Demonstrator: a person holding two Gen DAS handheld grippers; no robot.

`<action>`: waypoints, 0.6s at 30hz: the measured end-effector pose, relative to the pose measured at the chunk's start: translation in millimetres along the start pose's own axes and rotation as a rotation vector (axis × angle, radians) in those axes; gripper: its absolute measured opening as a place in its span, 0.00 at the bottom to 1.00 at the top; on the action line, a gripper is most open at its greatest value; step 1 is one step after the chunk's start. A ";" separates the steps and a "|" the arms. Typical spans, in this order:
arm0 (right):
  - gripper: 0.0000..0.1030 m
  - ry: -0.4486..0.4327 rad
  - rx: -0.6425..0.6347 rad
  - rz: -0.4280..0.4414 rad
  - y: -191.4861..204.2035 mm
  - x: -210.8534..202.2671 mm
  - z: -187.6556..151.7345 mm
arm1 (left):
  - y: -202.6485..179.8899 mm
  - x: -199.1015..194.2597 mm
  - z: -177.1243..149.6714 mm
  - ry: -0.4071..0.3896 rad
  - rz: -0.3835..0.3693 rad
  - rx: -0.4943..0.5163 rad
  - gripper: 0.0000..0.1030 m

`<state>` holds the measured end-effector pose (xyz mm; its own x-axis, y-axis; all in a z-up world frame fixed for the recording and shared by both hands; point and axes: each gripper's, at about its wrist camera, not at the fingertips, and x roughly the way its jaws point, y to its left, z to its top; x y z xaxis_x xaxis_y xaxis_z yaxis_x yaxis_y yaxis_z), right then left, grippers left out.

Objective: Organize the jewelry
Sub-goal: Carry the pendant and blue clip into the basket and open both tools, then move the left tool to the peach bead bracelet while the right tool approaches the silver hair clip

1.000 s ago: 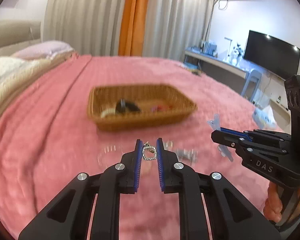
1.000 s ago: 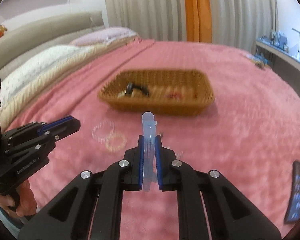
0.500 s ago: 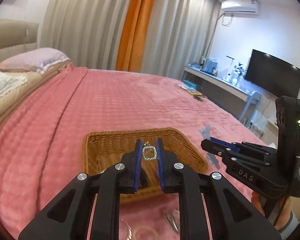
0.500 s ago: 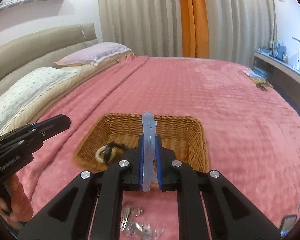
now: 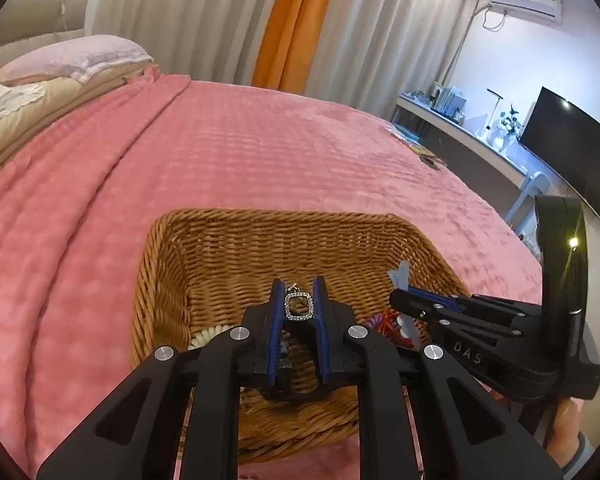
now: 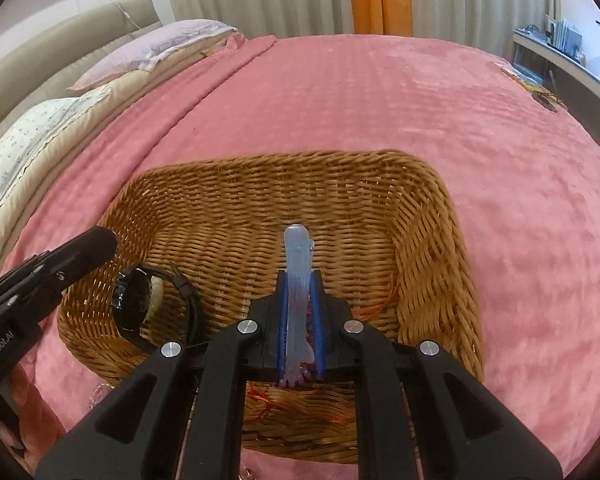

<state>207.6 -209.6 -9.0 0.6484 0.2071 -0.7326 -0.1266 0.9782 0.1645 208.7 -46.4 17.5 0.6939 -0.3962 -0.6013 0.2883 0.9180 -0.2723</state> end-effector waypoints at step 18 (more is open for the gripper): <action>0.90 -0.262 0.009 -0.019 7.6 -153.3 -61.4 | -25.1 -150.4 -25.2 -0.200 -0.018 0.043 0.81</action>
<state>61.2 -233.0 64.0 0.8229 0.1766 -0.5400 -0.1065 0.9816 0.1586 80.4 -10.3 95.8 0.8042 -0.4056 -0.4344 0.3266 0.9123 -0.2472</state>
